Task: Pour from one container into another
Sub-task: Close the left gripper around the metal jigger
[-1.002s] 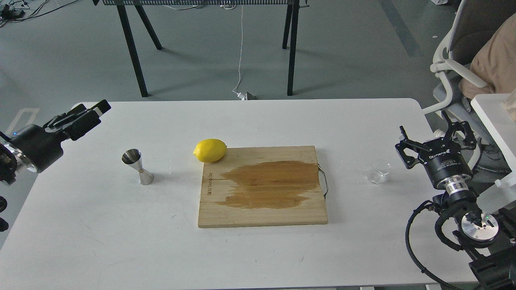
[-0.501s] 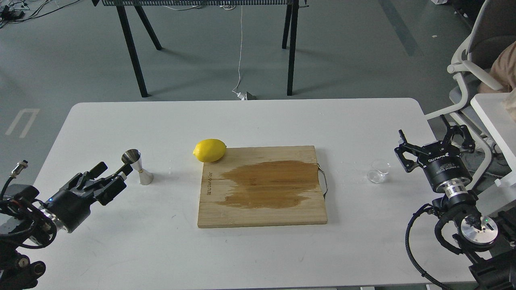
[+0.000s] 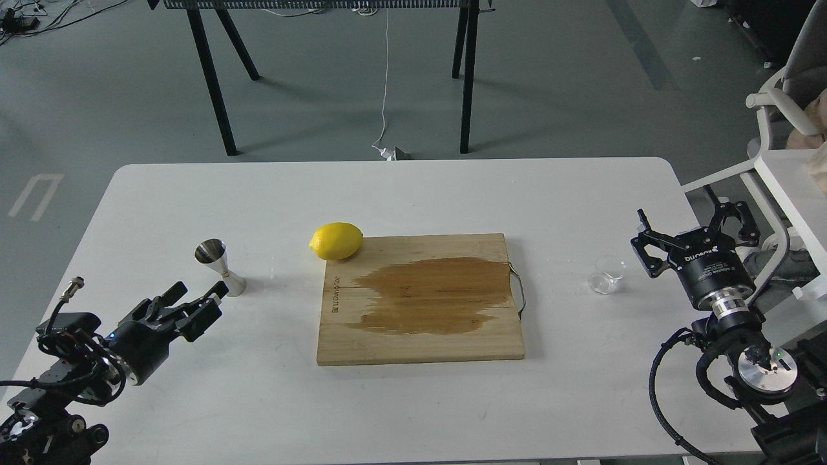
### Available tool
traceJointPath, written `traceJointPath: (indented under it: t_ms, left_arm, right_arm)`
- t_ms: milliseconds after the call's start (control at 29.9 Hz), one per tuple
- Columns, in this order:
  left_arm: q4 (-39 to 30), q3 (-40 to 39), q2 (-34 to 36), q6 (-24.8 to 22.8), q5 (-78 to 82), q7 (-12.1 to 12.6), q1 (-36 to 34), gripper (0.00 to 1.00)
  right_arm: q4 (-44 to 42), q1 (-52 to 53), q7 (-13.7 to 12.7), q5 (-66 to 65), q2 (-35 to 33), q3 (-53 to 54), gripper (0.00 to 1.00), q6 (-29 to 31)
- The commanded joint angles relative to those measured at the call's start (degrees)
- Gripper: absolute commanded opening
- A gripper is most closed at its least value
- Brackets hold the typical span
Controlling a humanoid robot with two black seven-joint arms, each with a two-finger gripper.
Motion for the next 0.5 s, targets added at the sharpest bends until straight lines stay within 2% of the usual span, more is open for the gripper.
traceJointPath:
  t_ms: [0,301,468]
  left_arm:
    - [2.2,1.2,-1.5,-0.3,-0.1,0.0,-2.0,0.99]
    - [7.1,4.4,-4.9,-0.5,-0.6,0.0,-5.7,0.99]
    - [9.2,4.4,-5.9,-2.2,-0.6,0.0,-7.5,0.99]
  right_arm:
    - [0.0,0.0,0.1,0.0,0.0,-0.1,0.99,0.0]
    - [0.2,-0.4,0.1,0.0,0.0,0.1,0.99,0.0]
    - [0.3,-0.7,0.1,0.1,0.0,0.1,0.99,0.0]
